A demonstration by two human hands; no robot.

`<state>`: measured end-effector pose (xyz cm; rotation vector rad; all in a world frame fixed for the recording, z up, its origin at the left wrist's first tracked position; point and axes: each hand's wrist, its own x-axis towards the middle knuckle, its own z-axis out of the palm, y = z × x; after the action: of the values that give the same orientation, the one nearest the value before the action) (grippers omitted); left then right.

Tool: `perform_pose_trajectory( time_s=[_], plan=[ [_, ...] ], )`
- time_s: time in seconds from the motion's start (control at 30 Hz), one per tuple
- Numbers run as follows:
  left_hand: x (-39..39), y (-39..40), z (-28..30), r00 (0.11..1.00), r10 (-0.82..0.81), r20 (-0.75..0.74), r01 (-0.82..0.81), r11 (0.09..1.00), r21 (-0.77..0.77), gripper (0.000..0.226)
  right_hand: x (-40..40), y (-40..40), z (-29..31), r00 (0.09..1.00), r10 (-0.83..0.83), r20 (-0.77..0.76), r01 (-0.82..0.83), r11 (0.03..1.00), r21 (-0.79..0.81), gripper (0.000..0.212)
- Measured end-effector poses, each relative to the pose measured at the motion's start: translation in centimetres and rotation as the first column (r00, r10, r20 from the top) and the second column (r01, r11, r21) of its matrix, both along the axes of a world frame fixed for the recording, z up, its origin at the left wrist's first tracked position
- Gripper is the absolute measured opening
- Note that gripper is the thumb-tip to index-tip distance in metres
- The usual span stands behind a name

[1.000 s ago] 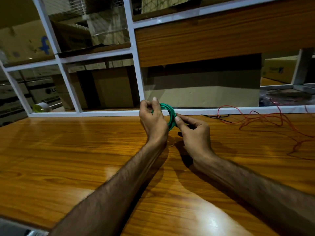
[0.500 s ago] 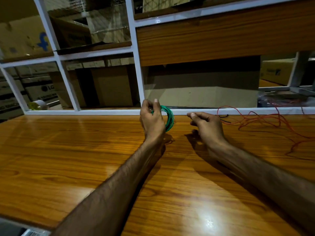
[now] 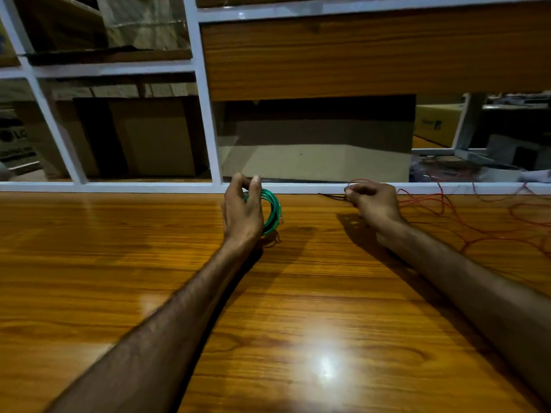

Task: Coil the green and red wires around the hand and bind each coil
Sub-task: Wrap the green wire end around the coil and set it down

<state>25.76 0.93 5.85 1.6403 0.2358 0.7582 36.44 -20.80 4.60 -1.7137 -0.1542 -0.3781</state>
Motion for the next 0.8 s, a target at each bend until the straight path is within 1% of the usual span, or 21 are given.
perform_pose_trajectory(
  time_s=[0.1,0.2,0.3,0.43,0.53,0.63,0.67,0.8],
  plan=[
    [0.4,-0.3,-0.1,1.000,-0.006,0.013,0.006,1.000,0.017,0.026,1.1,-0.9,0.0,0.996,-0.036,0.086,0.052,0.981,-0.186,0.018],
    [0.5,-0.9,-0.2,1.000,-0.026,0.015,0.025,0.999,0.038,0.024,2.5,-1.6,0.3,0.987,-0.030,0.159,0.089,0.922,-0.377,0.016],
    [0.5,-1.4,-0.3,0.998,-0.054,0.032,0.054,0.998,0.029,0.025,4.4,-2.3,0.5,0.981,0.048,0.186,0.065,0.829,-0.556,0.013],
    [0.9,-1.4,-0.5,0.997,-0.064,0.052,0.062,0.997,0.036,0.026,7.1,-3.0,0.7,0.981,0.121,0.153,0.034,0.668,-0.743,0.013],
    [0.9,-1.5,-0.6,0.997,-0.063,0.046,0.061,0.997,0.039,0.025,8.7,-2.9,0.7,0.983,0.131,0.125,0.033,0.549,-0.835,0.011],
    [0.9,-1.9,-0.7,0.995,-0.094,0.021,0.094,0.995,-0.043,0.025,9.4,-2.0,0.6,0.977,0.139,0.161,0.078,0.469,-0.880,0.012],
    [0.9,-2.0,-0.6,0.995,-0.096,0.021,0.097,0.994,-0.048,0.024,9.6,-1.6,0.7,0.975,0.138,0.177,0.099,0.444,-0.891,0.013],
    [0.9,-2.2,-0.5,0.996,-0.094,0.007,0.094,0.994,-0.055,0.024,10.2,0.4,1.0,0.984,0.084,0.157,0.124,0.314,-0.941,0.018]
  ],
)
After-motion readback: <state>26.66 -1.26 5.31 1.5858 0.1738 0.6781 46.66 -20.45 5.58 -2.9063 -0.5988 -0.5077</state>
